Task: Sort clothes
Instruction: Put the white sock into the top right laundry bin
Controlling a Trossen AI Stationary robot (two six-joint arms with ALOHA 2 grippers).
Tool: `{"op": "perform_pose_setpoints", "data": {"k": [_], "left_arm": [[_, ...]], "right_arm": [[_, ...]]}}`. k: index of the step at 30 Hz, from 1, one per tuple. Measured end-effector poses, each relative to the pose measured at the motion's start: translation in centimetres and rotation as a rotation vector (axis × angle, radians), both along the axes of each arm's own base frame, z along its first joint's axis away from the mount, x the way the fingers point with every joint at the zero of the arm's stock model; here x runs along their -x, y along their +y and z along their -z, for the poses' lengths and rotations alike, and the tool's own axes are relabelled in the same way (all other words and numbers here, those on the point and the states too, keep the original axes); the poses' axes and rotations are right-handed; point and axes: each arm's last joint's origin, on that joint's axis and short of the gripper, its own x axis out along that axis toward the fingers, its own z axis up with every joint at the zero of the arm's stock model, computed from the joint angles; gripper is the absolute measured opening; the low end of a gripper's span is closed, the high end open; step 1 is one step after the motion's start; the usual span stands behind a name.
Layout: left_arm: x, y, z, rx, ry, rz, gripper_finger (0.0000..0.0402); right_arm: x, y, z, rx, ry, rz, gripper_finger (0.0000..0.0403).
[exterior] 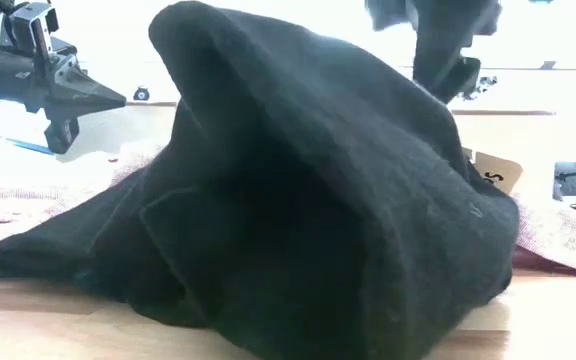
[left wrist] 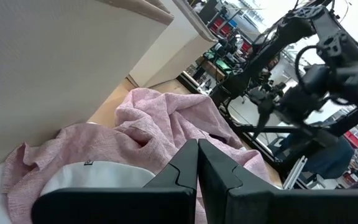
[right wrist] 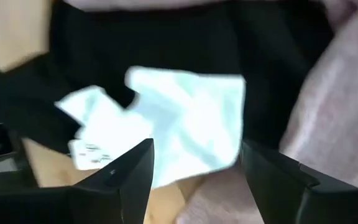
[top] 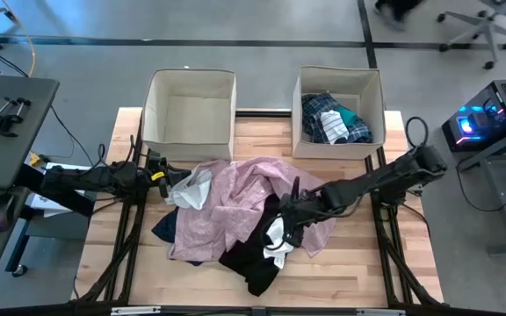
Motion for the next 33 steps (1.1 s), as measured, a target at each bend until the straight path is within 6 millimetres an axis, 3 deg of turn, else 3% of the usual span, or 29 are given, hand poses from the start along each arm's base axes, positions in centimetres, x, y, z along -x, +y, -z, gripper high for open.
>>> {"op": "perform_pose_setpoints", "data": {"k": [11, 14, 18, 22, 27, 33], "left_arm": [[0.0, 0.0, 0.0, 0.0, 0.001, 0.0, 0.0], [0.0, 0.0, 0.0, 0.0, 0.001, 0.0, 0.0], [0.0, 0.0, 0.0, 0.008, -0.002, -0.001, 0.0], [0.0, 0.0, 0.0, 0.008, -0.001, -0.001, 0.0], [0.0, 0.0, 0.0, 0.008, -0.001, -0.002, 0.0], [0.0, 0.0, 0.0, 0.007, -0.001, -0.002, 0.0]], "right_arm": [[-1.6, 0.4, 3.9, -0.077, 0.137, -0.041, 0.0207], [-1.9, 0.5, 4.8, -0.094, 0.165, -0.053, 0.0171], [-2.1, 0.6, 4.7, -0.11, 0.158, -0.042, 0.009], [-2.3, 0.7, 2.9, -0.124, 0.096, -0.101, 0.0013], [-2.2, 0.4, -0.5, -0.112, -0.005, -0.144, 0.0021], [-1.3, -1.4, -5.2, -0.014, -0.081, -0.119, 0.0005]]}}
